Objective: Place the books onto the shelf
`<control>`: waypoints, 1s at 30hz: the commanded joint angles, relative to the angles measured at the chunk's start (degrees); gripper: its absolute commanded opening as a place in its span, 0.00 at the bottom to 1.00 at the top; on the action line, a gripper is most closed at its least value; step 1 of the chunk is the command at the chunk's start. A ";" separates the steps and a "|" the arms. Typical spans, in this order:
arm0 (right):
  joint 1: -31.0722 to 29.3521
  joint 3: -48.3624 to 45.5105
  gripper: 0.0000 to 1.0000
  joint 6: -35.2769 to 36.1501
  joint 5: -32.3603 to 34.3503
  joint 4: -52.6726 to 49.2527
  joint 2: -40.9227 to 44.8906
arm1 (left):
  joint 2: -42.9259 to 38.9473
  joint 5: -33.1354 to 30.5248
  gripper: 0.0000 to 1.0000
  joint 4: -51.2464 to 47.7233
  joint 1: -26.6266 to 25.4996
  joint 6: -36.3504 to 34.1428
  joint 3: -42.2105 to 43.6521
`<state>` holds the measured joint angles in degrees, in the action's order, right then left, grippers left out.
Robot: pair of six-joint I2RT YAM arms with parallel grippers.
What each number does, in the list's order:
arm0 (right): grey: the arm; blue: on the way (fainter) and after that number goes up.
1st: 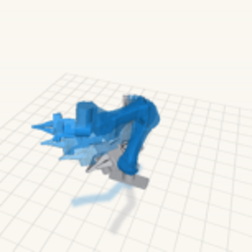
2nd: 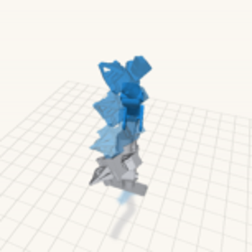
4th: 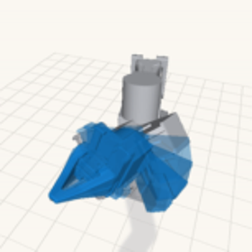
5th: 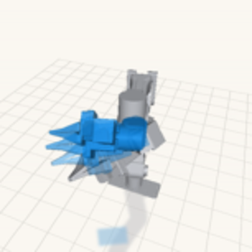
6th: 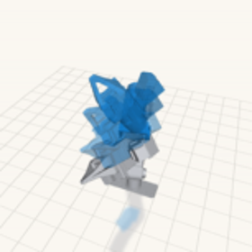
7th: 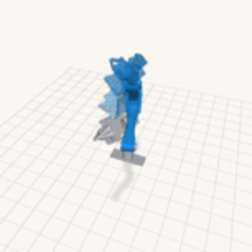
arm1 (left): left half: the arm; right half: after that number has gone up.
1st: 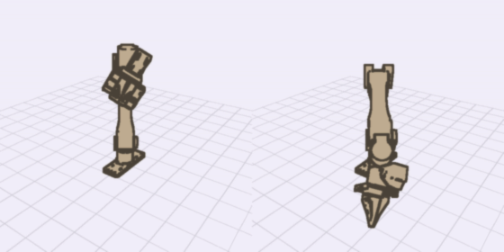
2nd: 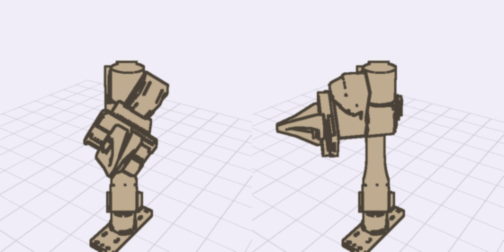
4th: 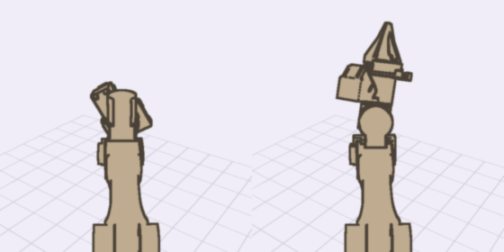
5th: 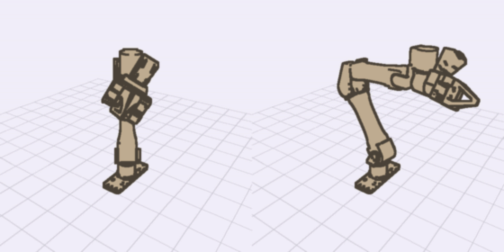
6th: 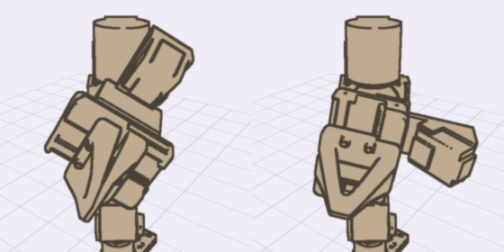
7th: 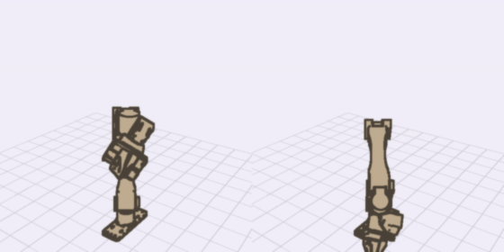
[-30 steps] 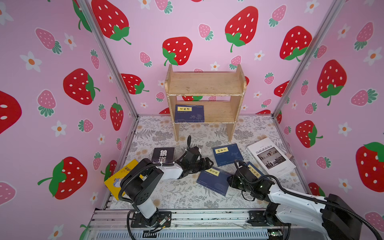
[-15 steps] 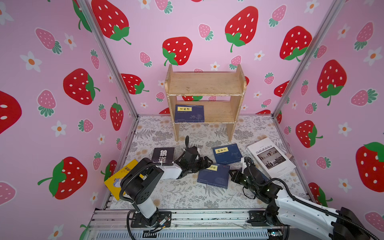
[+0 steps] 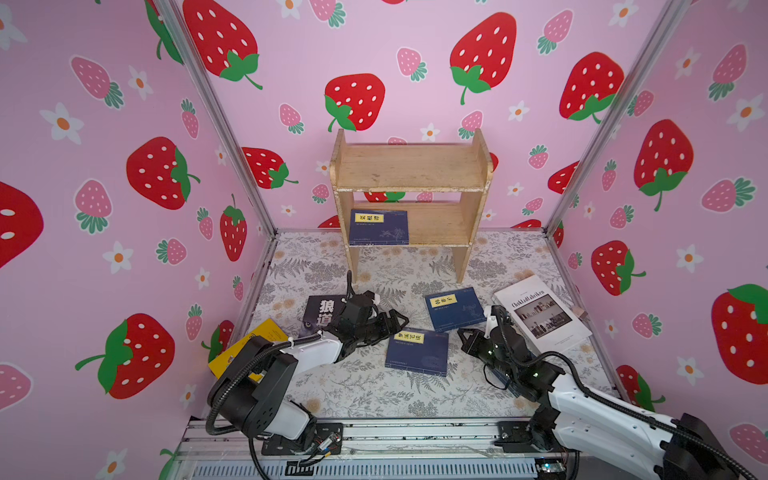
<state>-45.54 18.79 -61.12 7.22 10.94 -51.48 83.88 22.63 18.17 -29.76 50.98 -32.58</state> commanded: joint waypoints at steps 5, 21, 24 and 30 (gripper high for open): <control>6.60 11.09 0.16 6.45 -2.13 -2.47 -10.45 | 0.00 1.96 0.91 -4.20 -0.35 -2.55 -1.49; 0.22 6.36 0.60 2.51 -12.12 -1.40 -21.57 | 1.84 -1.36 0.91 -10.68 -3.49 -5.59 -1.09; -0.17 6.75 0.61 2.40 -12.16 0.31 -24.46 | 2.81 -1.59 0.90 -8.34 -4.40 -3.97 -0.53; -0.38 6.81 0.60 4.54 -12.56 4.27 -29.55 | 5.67 -1.08 0.90 -3.33 -5.18 -1.21 0.31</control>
<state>-45.65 25.74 -57.08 -4.49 12.10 -78.83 87.00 21.58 14.26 -34.39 47.57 -32.71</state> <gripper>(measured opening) 0.607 0.898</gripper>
